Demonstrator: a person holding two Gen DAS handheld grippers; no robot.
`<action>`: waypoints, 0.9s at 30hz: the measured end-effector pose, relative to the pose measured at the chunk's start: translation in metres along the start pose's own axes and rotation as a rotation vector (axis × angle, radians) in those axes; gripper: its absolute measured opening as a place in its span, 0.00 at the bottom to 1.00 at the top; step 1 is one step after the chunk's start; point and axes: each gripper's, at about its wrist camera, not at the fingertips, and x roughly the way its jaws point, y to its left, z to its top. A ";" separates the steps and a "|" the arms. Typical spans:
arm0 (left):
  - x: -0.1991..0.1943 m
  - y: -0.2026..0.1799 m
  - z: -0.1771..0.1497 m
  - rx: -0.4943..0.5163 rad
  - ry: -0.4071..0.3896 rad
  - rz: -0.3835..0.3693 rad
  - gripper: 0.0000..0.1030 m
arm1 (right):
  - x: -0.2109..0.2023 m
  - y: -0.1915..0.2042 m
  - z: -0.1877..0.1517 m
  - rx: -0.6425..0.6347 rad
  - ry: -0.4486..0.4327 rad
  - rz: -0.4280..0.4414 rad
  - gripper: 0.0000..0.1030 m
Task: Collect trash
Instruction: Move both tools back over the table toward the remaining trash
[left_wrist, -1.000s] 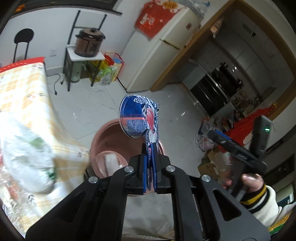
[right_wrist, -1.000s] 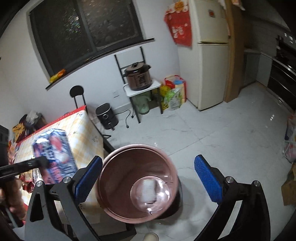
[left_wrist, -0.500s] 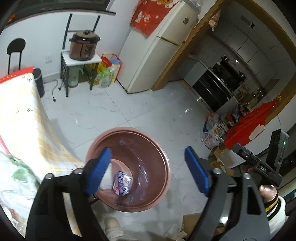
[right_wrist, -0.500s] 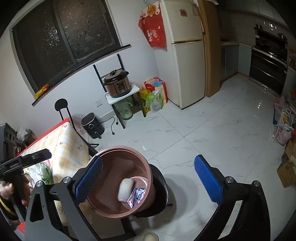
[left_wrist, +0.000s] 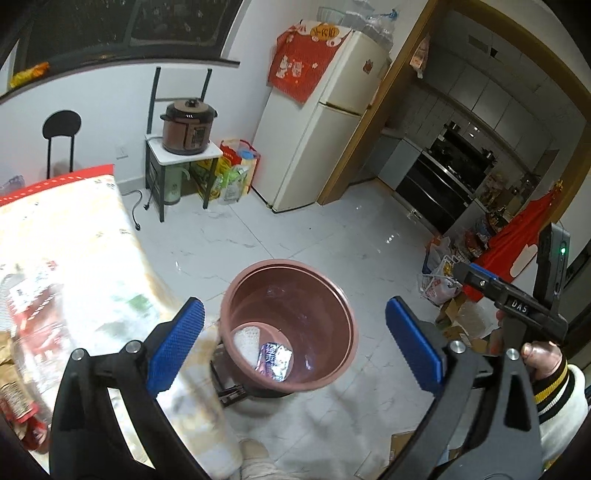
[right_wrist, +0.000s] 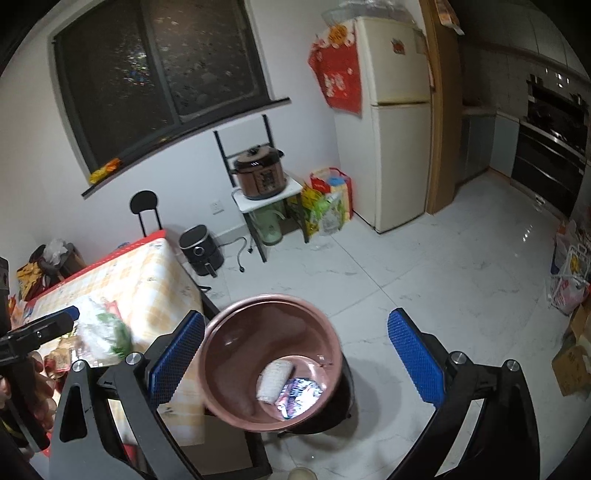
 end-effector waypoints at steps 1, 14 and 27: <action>-0.014 0.003 -0.005 0.007 -0.012 0.007 0.94 | -0.006 0.009 -0.004 -0.006 -0.004 0.002 0.95; -0.233 0.131 -0.122 -0.166 -0.157 0.246 0.94 | -0.066 0.175 -0.051 -0.150 -0.004 0.104 0.95; -0.364 0.225 -0.202 -0.285 -0.250 0.396 0.94 | -0.096 0.303 -0.105 -0.222 0.006 0.201 0.95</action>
